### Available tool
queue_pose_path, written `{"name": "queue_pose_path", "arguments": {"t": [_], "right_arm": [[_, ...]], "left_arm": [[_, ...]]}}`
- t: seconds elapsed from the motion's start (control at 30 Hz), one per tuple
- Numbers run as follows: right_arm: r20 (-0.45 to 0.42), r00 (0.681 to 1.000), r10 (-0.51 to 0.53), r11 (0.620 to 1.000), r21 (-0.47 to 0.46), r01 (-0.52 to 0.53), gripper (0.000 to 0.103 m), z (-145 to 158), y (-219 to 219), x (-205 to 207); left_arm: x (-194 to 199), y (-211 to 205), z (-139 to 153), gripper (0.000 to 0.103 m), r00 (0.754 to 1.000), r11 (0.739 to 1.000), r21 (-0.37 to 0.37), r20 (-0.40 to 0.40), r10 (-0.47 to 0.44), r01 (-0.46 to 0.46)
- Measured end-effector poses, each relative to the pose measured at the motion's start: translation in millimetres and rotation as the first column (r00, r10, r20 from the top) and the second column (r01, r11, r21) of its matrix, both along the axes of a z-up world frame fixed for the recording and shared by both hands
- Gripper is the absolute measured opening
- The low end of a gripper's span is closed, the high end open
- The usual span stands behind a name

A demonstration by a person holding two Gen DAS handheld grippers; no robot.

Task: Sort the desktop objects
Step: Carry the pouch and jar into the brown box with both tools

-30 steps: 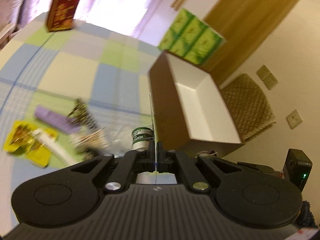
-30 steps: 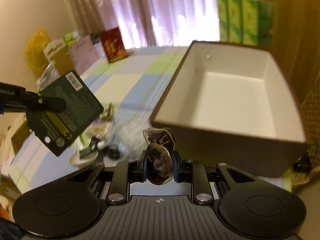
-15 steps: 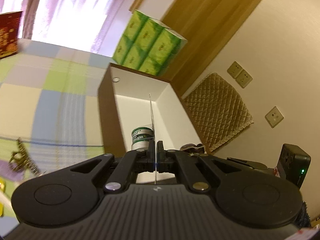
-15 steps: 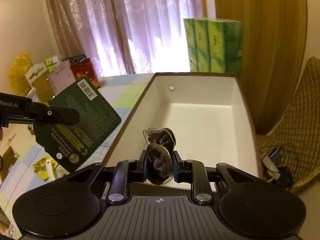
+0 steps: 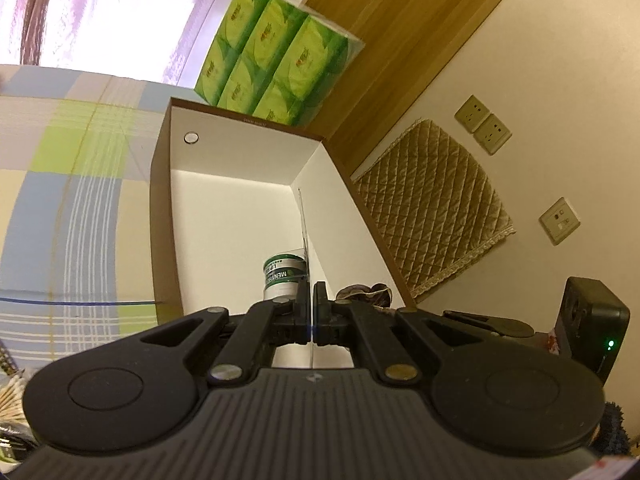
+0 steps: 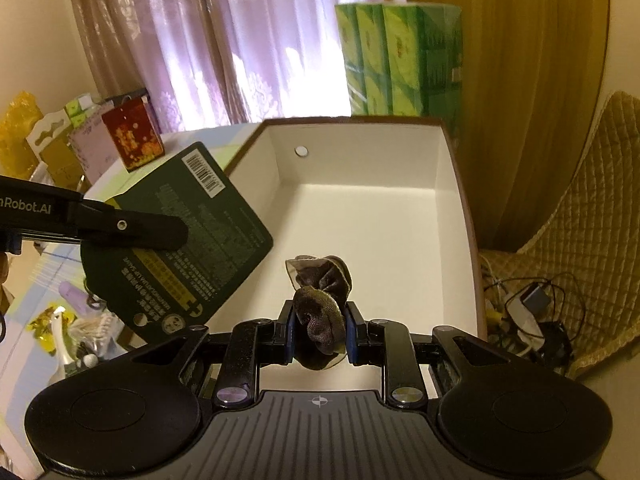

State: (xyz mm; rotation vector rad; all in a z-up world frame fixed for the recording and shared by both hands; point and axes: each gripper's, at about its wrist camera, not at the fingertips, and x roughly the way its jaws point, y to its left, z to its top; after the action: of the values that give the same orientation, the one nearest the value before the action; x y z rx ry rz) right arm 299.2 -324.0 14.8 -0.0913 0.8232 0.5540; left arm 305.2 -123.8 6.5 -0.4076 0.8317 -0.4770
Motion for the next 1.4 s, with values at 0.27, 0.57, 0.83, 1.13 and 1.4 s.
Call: {"name": "queue_pose_path", "arguments": {"t": [0.27, 0.57, 0.83, 1.13, 1.4], "right_arm": [[-0.049, 0.999, 0.000, 1.000, -0.031, -0.001, 0.021, -18.9, 0.9, 18.0], [-0.119, 0.993, -0.011, 0.997, -0.076, 0.002, 0.021, -39.1, 3.1, 35.6], [-0.169, 0.985, -0.038, 0.995, -0.099, 0.022, 0.021, -49.9, 3.5, 46.0], [-0.183, 0.983, -0.035, 0.992, -0.122, 0.013, 0.021, -57.0, 9.1, 44.4], [-0.180, 0.983, -0.019, 0.993, -0.119, -0.003, 0.062, -58.4, 10.9, 42.9]], "left_arm": [[21.2, -9.7, -26.7, 0.000, 0.997, 1.000, 0.003, -0.073, 0.015, -0.014], [39.5, -25.9, -50.1, 0.000, 0.992, 0.999, 0.037, -0.126, 0.026, -0.022], [45.8, -45.6, -68.2, 0.000, 0.986, 0.996, 0.094, -0.166, 0.017, -0.002], [44.7, -56.8, -80.5, 0.005, 0.979, 0.988, 0.150, -0.204, -0.012, 0.043], [37.2, -60.7, -72.4, 0.026, 0.983, 0.974, 0.216, -0.180, -0.025, 0.064]]}}
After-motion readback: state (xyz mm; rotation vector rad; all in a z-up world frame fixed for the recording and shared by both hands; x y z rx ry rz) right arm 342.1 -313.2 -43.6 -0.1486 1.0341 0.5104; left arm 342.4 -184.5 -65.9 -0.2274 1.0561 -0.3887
